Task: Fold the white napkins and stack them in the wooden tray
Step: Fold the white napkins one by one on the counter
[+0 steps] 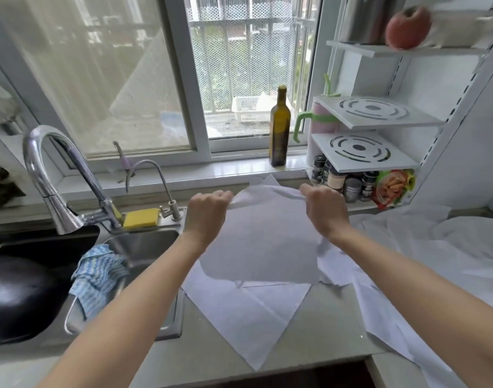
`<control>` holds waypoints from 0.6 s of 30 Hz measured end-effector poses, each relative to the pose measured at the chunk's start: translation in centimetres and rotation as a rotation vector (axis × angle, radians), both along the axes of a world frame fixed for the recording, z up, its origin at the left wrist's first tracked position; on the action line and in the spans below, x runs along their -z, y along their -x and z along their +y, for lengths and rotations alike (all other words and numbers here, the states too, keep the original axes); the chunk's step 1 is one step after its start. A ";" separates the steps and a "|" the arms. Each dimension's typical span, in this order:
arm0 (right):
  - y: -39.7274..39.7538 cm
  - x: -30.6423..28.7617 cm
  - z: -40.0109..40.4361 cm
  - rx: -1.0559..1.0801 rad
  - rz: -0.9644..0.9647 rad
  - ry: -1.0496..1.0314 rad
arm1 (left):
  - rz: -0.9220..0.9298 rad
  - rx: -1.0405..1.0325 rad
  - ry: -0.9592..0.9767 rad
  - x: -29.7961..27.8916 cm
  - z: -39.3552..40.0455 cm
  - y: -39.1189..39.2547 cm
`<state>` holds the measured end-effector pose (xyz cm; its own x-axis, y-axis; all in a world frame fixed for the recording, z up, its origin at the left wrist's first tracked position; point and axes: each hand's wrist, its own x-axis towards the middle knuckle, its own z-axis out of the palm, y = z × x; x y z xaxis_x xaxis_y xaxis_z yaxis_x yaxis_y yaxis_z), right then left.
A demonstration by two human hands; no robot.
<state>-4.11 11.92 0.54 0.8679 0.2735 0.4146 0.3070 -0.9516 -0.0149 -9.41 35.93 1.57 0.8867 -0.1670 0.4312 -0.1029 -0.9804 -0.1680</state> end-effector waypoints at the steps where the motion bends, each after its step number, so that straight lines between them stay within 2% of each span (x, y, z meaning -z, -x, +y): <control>1: 0.1 -0.6 -0.1 -0.041 -0.142 -0.045 | -0.145 0.063 -0.024 -0.2 0.5 0.2; 2: 0.4 -1.0 -0.2 -0.105 -0.257 -0.074 | -0.226 0.114 -0.036 -0.3 0.9 0.6; 4: 1.0 -1.0 -0.8 -0.235 -0.363 -0.054 | -0.259 0.178 -0.036 0.0 1.9 1.2; 6: 1.9 -0.1 -1.6 -0.345 -0.309 0.044 | -0.202 0.233 -0.047 1.0 2.5 2.1; 7: 2.4 0.8 -2.0 -0.384 -0.209 0.125 | -0.131 0.279 -0.055 1.7 2.5 2.6; 9: 3.5 2.7 -2.6 -0.400 0.113 0.283 | 0.171 0.312 -0.079 3.7 2.2 3.5; 10: 4.0 3.7 -2.7 -0.394 0.260 0.364 | 0.346 0.273 -0.092 4.7 1.8 3.8; 12: 5.0 5.4 -2.6 -0.379 0.425 0.504 | 0.583 0.192 -0.070 6.6 1.1 4.6; 15: 6.4 7.8 -2.5 -0.321 0.621 0.540 | 0.788 0.138 -0.065 9.7 -0.1 6.2; 18: 8.2 9.8 -2.5 -0.265 0.865 0.550 | 0.891 0.136 -0.072 12.4 -1.0 8.4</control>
